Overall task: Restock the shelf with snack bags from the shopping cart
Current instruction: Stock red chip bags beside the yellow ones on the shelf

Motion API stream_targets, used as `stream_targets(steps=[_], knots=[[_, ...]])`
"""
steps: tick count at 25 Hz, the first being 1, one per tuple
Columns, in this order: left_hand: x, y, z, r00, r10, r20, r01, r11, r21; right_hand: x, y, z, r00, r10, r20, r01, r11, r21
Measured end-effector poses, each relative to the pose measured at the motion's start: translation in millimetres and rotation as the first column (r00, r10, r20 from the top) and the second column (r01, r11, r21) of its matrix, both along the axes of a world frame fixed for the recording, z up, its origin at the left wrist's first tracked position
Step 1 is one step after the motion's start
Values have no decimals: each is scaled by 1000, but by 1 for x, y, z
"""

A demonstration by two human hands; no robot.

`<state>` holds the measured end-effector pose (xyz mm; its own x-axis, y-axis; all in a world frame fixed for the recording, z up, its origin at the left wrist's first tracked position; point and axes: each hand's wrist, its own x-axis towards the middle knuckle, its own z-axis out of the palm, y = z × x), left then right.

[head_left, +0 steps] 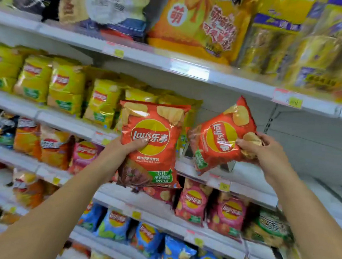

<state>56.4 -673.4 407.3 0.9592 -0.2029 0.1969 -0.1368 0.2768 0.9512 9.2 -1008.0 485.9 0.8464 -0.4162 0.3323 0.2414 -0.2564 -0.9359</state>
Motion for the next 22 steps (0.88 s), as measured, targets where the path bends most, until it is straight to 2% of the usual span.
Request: stream_targets(steps=[4,8,13,18,22], knots=[[40,-19,18,996,-46,79,44,999,32,43,-21,22,1000,-25,-13,24,995,-102],[71,-27,30,992,-88,91,79,992,99,86,-37,41,996,-22,-84,8,986,-166],[91,-39,34,990,-102,100,86,985,152,127,-55,60,969,98,-227,-128,985,-120],[99,-47,34,992,-30,122,9,986,164,174,-76,70,979,112,-169,-149,963,-226],[94,-58,39,990,22,141,-42,989,141,215,-84,48,987,136,-84,-146,982,-120]])
